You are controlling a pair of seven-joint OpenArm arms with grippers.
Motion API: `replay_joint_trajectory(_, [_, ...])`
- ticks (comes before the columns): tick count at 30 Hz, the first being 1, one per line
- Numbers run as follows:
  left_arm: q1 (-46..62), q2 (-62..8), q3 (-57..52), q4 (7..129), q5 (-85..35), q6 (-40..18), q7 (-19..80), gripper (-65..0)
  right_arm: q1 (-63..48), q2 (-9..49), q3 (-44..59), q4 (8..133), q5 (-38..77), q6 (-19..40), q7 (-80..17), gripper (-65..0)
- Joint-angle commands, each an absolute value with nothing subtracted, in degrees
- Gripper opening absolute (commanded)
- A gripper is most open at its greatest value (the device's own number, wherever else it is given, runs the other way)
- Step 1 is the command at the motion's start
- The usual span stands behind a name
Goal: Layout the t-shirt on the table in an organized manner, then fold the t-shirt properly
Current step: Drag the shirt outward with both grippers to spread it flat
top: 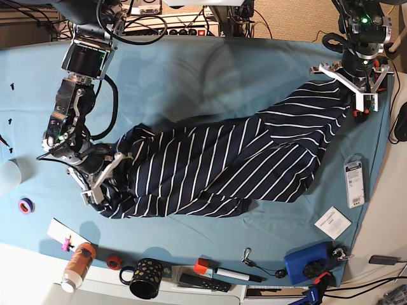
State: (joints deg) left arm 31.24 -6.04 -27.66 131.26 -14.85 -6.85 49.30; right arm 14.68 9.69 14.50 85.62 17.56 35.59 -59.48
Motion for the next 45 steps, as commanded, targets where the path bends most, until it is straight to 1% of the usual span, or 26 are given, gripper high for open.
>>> replay_joint_trajectory(1, [31.4, -6.4, -27.9, 132.1, -14.9, -6.5, 48.0, -65.0, 16.2, 11.2, 14.7, 86.6, 17.9, 35.3, -57.4, -65.0])
replay_joint_trajectory(6, [31.4, -6.4, -27.9, 132.1, -14.9, -6.5, 48.0, -65.0, 16.2, 16.8, 15.3, 86.6, 17.9, 30.7, -54.9, -65.0])
replay_joint_trajectory(8, [31.4, -6.4, -27.9, 132.1, -14.9, -6.5, 48.0, -65.0, 16.2, 18.8, 17.2, 86.6, 17.9, 30.3, -54.8, -65.0])
replay_joint_trajectory(10, [31.4, -6.4, -27.9, 132.1, -14.9, -6.5, 48.0, -65.0, 16.2, 19.8, 20.0, 86.6, 18.0, 30.3, -54.9, -65.0])
replay_joint_trajectory(14, [31.4, -6.4, -27.9, 132.1, -14.9, -6.5, 48.0, -65.0, 16.2, 19.9, 27.6, 86.6, 19.8, 30.4, -55.3, -65.0])
replay_joint_trajectory(18, [31.4, -6.4, -27.9, 132.1, -14.9, -6.5, 47.6, -65.0, 16.2, 19.9, 35.2, 86.6, 23.9, 32.9, -56.9, -65.0])
replay_joint_trajectory(21, [31.4, -6.4, -27.9, 132.1, -14.9, -6.5, 47.6, -65.0, 16.0, 19.9, 39.7, 86.6, 30.8, 36.5, -63.6, -65.0])
replay_joint_trajectory(24, [31.4, -6.4, -27.9, 132.1, -14.9, -6.5, 47.5, -65.0, 14.8, 20.0, 41.0, 86.6, 37.8, 39.4, -68.5, -65.0])
replay_joint_trajectory(27, [31.4, -6.4, -27.9, 132.1, -14.9, -6.5, 47.6, -65.0, 14.1, 20.0, 40.9, 86.6, 40.2, 39.6, -70.6, -65.0])
replay_joint_trajectory(31, [31.4, -6.4, -27.9, 132.1, -14.9, -6.5, 47.6, -65.0, 13.0, 20.0, 42.2, 86.6, 40.1, 39.6, -70.0, -65.0])
replay_joint_trajectory(34, [31.4, -6.4, -27.9, 132.1, -14.9, -6.5, 47.6, -65.0, 11.6, 20.0, 46.5, 86.6, 40.4, 39.6, -70.1, -65.0])
replay_joint_trajectory(37, [31.4, -6.4, -27.9, 132.1, -14.9, -6.5, 47.6, -65.0, 9.3, 20.1, 51.7, 86.6, 43.9, 39.6, -70.1, -65.0])
replay_joint_trajectory(41, [31.4, -6.4, -27.9, 132.1, -14.9, -6.5, 47.5, -65.0, 4.6, 21.8, 55.8, 86.6, 46.4, 39.6, -70.1, -65.0])
replay_joint_trajectory(45, [31.4, -6.4, -27.9, 132.1, -14.9, -6.5, 47.6, -65.0, 0.0, 24.8, 56.4, 86.6, 47.2, 39.7, -70.1, -65.0])
